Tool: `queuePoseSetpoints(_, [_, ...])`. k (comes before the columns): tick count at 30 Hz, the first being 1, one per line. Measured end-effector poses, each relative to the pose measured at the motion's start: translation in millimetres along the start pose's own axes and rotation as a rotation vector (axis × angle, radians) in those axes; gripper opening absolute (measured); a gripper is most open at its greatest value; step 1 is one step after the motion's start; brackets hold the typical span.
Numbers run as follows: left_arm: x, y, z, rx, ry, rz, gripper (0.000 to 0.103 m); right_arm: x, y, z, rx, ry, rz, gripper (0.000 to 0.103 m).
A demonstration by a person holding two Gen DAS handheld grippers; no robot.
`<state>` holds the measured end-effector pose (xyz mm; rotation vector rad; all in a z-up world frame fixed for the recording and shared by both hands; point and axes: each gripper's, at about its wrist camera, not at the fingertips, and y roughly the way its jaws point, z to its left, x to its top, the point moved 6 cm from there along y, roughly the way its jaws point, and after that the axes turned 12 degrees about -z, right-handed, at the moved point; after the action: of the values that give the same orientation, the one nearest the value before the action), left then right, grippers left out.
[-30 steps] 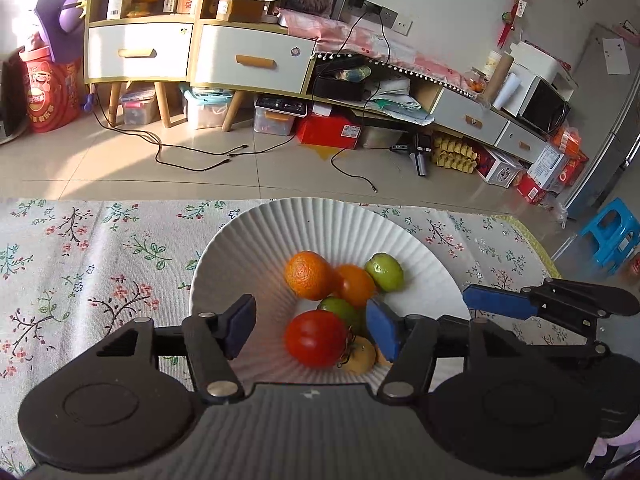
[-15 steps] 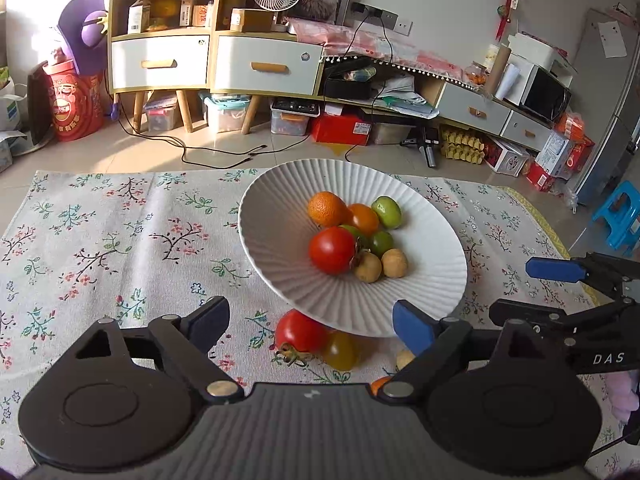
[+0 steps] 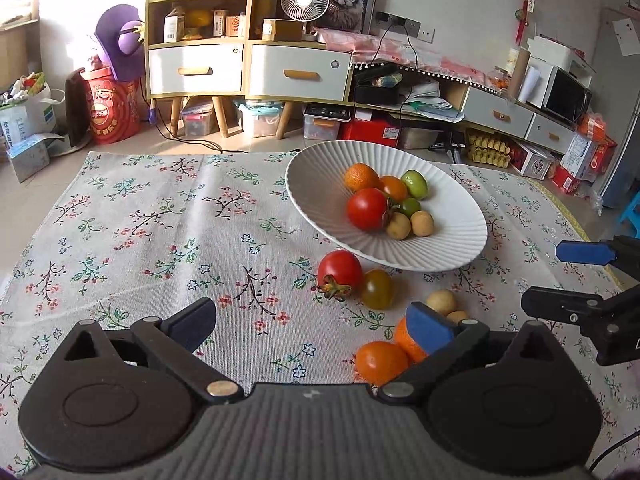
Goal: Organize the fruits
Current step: 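Withdraw both open grippers from the bowl toward the remaining fruit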
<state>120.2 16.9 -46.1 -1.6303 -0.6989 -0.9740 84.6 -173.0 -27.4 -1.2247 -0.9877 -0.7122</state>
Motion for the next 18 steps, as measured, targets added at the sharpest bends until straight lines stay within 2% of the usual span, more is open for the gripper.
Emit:
queuePoseSetpoints(9, [-30, -3, -8, -0.02, 0.052, -0.008, 0.097, -12, -3, 10, 0.006, -0.015, -0.007, 0.1])
queuePoseSetpoints(11, [-38, -2, -8, 0.0, 0.078, 0.001, 0.097, -16, -5, 11, 0.013, -0.017, -0.006, 0.1])
queuePoseSetpoints(18, [-52, 1, -15, 0.002, 0.071, 0.021, 0.097, -32, 2, 18, 0.02, -0.052, 0.037, 0.1])
